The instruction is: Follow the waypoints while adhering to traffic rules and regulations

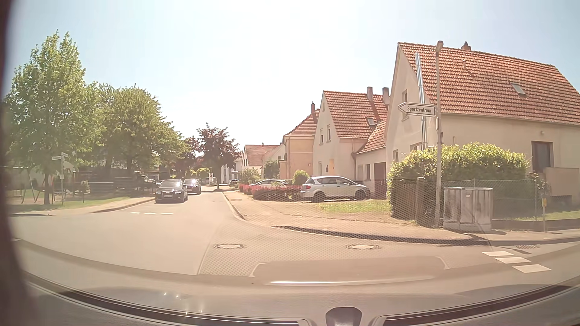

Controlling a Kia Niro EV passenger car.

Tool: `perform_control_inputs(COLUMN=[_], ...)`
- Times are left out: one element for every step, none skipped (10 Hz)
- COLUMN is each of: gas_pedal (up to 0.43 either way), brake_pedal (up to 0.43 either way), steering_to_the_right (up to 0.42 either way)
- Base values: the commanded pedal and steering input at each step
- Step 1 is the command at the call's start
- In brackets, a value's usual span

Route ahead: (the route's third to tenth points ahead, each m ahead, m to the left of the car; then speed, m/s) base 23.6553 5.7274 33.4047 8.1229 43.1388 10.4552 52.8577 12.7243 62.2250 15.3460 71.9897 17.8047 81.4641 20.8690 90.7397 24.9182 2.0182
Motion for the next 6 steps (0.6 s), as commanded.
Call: perform_control_inputs(gas_pedal=[0.169,0.169,0.177,0.177,0.189,0.189], brake_pedal=[0.006,0.006,0.006,0.006,0.006,0.012], steering_to_the_right=[-0.252,-0.259,-0.267,-0.270,-0.270,-0.270])
